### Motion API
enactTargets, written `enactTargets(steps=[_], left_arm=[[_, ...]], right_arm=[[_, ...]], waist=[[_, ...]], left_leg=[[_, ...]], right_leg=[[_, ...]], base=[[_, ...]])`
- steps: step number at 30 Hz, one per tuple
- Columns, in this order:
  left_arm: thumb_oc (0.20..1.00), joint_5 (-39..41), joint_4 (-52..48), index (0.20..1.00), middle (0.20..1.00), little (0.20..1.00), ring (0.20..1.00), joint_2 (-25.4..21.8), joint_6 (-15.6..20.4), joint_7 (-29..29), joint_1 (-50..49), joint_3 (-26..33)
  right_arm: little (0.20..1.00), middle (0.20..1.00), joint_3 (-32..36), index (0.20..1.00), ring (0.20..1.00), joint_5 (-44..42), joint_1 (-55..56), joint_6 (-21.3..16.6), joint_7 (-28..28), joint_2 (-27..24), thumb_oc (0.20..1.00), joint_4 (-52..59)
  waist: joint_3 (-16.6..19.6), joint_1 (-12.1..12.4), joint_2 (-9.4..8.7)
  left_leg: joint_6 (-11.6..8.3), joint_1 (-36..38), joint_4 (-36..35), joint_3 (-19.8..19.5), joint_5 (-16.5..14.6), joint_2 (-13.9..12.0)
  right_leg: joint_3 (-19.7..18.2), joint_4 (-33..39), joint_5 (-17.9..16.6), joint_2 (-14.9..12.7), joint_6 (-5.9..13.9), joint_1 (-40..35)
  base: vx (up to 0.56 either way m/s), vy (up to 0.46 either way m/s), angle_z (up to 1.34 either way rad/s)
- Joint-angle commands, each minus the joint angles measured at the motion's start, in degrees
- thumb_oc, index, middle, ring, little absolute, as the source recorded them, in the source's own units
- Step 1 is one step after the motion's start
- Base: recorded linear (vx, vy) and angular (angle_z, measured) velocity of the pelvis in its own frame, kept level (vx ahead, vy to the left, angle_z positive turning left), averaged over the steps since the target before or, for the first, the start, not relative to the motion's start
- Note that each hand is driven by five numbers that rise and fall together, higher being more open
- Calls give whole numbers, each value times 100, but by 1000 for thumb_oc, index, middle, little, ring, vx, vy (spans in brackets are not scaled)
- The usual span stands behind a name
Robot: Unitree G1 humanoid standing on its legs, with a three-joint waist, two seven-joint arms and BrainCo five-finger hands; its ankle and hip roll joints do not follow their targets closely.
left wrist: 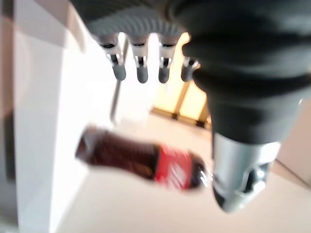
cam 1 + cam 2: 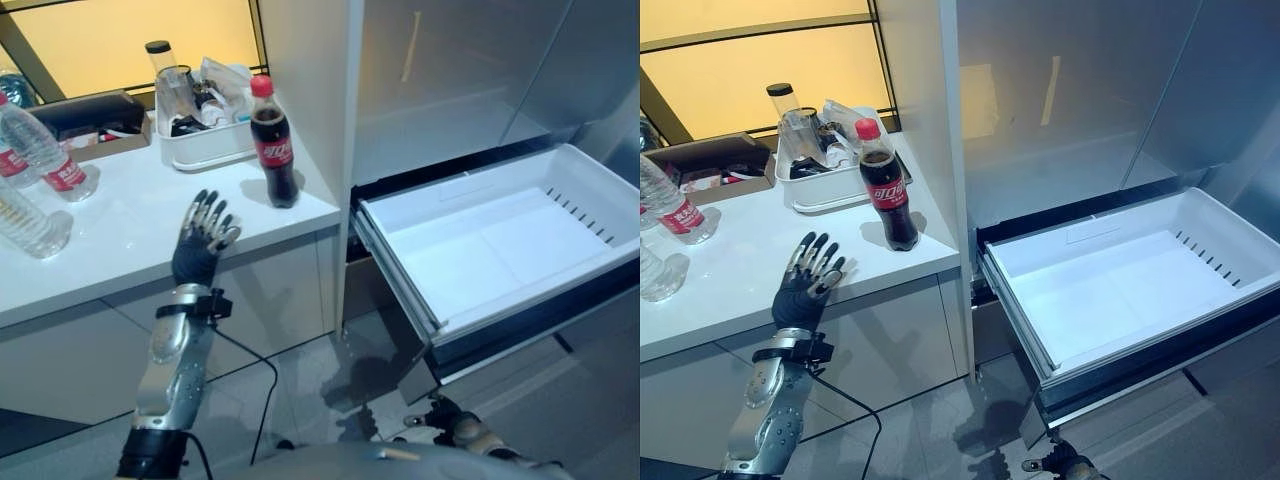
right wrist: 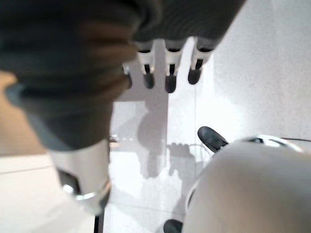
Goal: Take the drinks into the refrigerator
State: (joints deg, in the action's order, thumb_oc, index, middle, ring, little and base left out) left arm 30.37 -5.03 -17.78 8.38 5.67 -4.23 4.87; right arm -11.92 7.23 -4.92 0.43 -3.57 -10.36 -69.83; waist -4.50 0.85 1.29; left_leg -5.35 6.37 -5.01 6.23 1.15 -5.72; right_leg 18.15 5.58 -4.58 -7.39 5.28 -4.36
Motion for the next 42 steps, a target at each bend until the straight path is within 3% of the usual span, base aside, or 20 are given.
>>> enactTargets(steps=[1, 9, 19, 26, 42], left_arm=[[1000, -427, -19, 1000, 1000, 1000, 1000, -357, 414, 244, 511, 304], [1000, -707, 746, 1000, 1000, 1000, 1000, -589, 324, 424, 1074, 286], [1000, -1204, 2570, 1000, 1000, 1000, 1000, -1022, -71, 442, 2280, -450], [1000, -1026, 3638, 1000, 1000, 1000, 1000, -1119, -264, 354, 2996, -869], [1000, -785, 3902, 1000, 1000, 1000, 1000, -824, -286, 259, 3506, -1396]], right_arm=[[1000, 1000, -100, 1000, 1000, -78, -344, -40, -57, -13, 1000, 38], [1000, 1000, -199, 1000, 1000, 1, -231, -13, -24, -4, 1000, 136], [1000, 1000, -445, 1000, 1000, 105, -59, 2, -78, 42, 1000, 201], [1000, 1000, -487, 1000, 1000, 44, 50, 19, -153, 89, 1000, 81], [1000, 1000, -428, 1000, 1000, -199, -4, 34, -234, 81, 1000, 17]], waist=[[-89, 52, -332], [-50, -31, -323], [18, -258, -327], [18, -397, -327], [-38, -550, -308]], left_leg=[[160, -200, 1, 83, -192, 248], [148, -185, 1, 109, -200, 245], [130, -183, 1, 197, -197, 237], [126, -201, 1, 263, -189, 224], [133, -261, 1, 365, -179, 227]], right_leg=[[85, -58, 285, -251, 281, -308], [59, -58, 268, -245, 298, -289], [-28, -58, 209, -232, 347, -235], [-92, -58, 168, -222, 378, -165], [-211, -58, 133, -221, 406, -36]], base=[[0, 0, 0], [0, 0, 0], [0, 0, 0], [3, 6, -4], [7, 0, -4]])
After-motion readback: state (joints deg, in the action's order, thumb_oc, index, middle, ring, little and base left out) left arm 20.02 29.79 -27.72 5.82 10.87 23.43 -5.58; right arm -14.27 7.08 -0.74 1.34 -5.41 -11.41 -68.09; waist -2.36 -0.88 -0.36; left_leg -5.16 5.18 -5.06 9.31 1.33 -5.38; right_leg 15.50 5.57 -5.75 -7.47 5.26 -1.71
